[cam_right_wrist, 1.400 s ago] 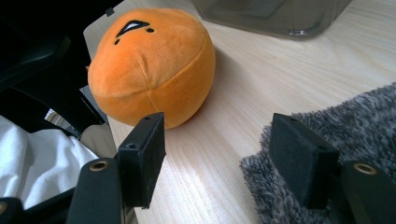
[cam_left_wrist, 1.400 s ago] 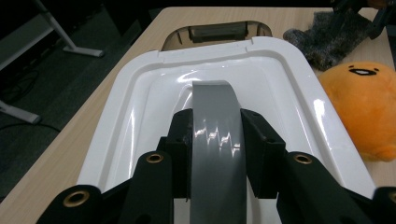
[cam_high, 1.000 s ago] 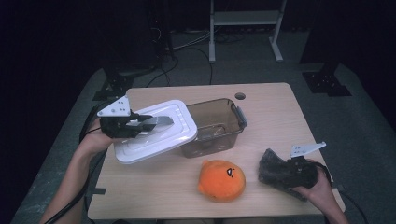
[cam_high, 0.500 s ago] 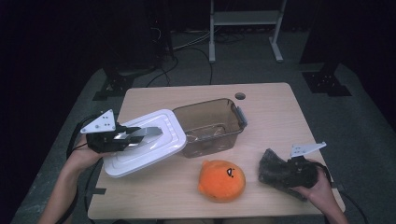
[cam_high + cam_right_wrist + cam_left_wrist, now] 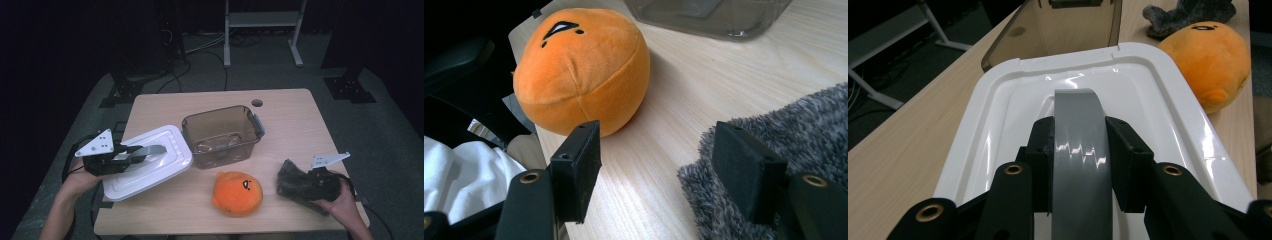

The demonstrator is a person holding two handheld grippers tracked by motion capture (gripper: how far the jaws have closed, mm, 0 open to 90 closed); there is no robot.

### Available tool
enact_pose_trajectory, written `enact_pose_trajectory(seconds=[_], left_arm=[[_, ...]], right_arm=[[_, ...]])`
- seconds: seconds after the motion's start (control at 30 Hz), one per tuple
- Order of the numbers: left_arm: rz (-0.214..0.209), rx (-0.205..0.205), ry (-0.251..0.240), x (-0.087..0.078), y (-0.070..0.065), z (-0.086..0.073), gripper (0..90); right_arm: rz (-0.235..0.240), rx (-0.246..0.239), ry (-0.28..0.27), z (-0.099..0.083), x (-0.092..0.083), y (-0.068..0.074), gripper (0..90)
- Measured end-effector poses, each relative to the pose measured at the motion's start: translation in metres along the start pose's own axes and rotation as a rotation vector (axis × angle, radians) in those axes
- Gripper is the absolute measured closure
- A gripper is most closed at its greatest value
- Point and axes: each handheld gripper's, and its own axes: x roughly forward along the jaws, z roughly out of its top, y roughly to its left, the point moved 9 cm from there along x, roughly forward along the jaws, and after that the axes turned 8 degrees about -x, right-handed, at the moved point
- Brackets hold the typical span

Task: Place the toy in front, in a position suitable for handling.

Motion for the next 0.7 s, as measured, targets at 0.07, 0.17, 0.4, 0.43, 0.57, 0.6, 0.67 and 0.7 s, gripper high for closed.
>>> enact_pose_trajectory(seconds=[0.07, 0.17, 0.4, 0.43, 0.57, 0.6, 0.67, 0.7], left_arm=[[0.003, -0.002, 0.000, -0.002, -0.001, -0.004, 66.3], [0.003, -0.020, -0.006, -0.005, -0.001, -0.011, 66.3], [0.002, -0.052, -0.014, -0.006, -0.002, -0.028, 66.2], [0.004, -0.049, -0.013, -0.005, -0.002, -0.030, 66.3], [-0.002, -0.060, -0.014, -0.004, -0.003, -0.037, 66.2], [-0.002, -0.064, -0.014, -0.003, -0.003, -0.039, 66.3], [-0.004, -0.067, -0.013, -0.002, -0.003, -0.042, 66.2], [-0.003, -0.065, -0.008, -0.002, -0.003, -0.043, 66.2]], right_arm=[[0.000, -0.001, 0.001, 0.000, 0.000, 0.000, 35.1], [0.002, -0.005, 0.000, 0.000, 0.001, 0.000, 35.2], [0.001, 0.002, 0.001, 0.000, 0.001, -0.001, 35.2], [0.002, 0.001, 0.000, -0.001, 0.001, -0.001, 35.2], [0.002, 0.007, 0.006, -0.001, 0.002, -0.001, 35.2], [0.002, 0.007, 0.005, -0.001, 0.002, -0.001, 35.2], [0.002, 0.008, 0.006, -0.001, 0.002, -0.001, 35.1], [0.002, 0.009, 0.006, -0.001, 0.002, -0.001, 35.2]])
